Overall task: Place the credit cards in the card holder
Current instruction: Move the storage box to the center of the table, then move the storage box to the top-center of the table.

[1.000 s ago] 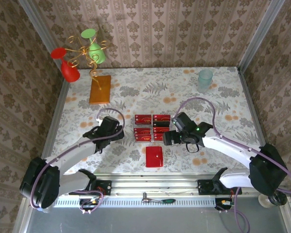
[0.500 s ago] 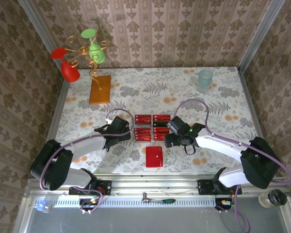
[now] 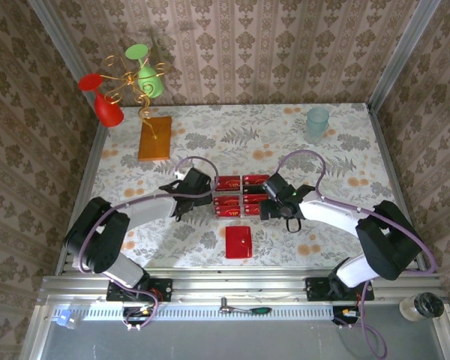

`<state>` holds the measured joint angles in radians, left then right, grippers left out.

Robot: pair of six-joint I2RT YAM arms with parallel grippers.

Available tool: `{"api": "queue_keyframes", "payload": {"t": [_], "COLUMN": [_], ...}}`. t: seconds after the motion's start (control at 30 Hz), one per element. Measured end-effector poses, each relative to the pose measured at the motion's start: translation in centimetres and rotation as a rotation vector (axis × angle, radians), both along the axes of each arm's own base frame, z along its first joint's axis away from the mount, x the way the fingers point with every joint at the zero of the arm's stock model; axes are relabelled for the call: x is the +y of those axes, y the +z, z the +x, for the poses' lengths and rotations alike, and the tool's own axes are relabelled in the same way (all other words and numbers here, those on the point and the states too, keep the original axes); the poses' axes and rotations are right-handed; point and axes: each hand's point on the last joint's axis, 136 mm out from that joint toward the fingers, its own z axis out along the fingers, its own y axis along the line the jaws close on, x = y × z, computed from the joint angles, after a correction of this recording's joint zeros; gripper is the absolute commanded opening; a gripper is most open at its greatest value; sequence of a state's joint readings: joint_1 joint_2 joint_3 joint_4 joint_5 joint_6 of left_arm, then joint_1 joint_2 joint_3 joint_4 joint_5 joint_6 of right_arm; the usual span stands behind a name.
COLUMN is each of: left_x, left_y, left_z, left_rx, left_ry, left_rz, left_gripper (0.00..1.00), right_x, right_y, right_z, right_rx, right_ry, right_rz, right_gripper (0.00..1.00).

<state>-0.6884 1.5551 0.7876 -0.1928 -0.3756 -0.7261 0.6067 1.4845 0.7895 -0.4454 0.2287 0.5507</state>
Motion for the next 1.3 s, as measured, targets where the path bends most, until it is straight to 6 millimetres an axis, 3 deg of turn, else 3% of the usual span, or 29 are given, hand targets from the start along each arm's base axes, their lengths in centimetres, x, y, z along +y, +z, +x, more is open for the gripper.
{"api": "queue_keyframes", "payload": {"t": [0.3, 0.53, 0.7, 0.8, 0.93, 1.1, 1.3], "left_x": [-3.1, -5.5, -5.8, -5.1, -3.1, -0.2, 3.1], "left_y": [0.2, 0.9, 1.7, 2.0, 3.8, 6.0, 7.9], "left_z": [3.5, 6.3, 6.9, 6.9, 6.7, 6.6, 5.8], "left_rx": [-0.020, -0.049, -0.066, -0.065, -0.093, -0.135, -0.175], "left_ry": [-0.020, -0.058, -0.081, -0.082, -0.055, -0.010, 0.048], "left_rz": [-0.001, 0.005, 0.016, 0.025, 0.009, -0.007, -0.034], "left_gripper": [1.00, 1.00, 1.00, 1.00, 1.00, 1.00, 1.00], "right_x": [-2.2, -1.8, -1.0, -0.3, 2.0, 5.3, 8.4], "right_y": [-0.6, -0.6, 0.7, 2.1, 3.1, 3.0, 1.5], "right_z": [1.7, 2.1, 1.1, 0.0, -1.5, -2.3, -1.6], "right_rx": [0.011, 0.021, 0.008, -0.016, -0.021, -0.005, 0.035], "right_ry": [-0.096, -0.094, -0.071, -0.046, 0.004, 0.060, 0.083], "right_rz": [0.027, 0.059, 0.141, 0.206, 0.303, 0.379, 0.400], "right_gripper": [0.95, 0.94, 0.93, 0.93, 0.92, 0.92, 0.91]}}
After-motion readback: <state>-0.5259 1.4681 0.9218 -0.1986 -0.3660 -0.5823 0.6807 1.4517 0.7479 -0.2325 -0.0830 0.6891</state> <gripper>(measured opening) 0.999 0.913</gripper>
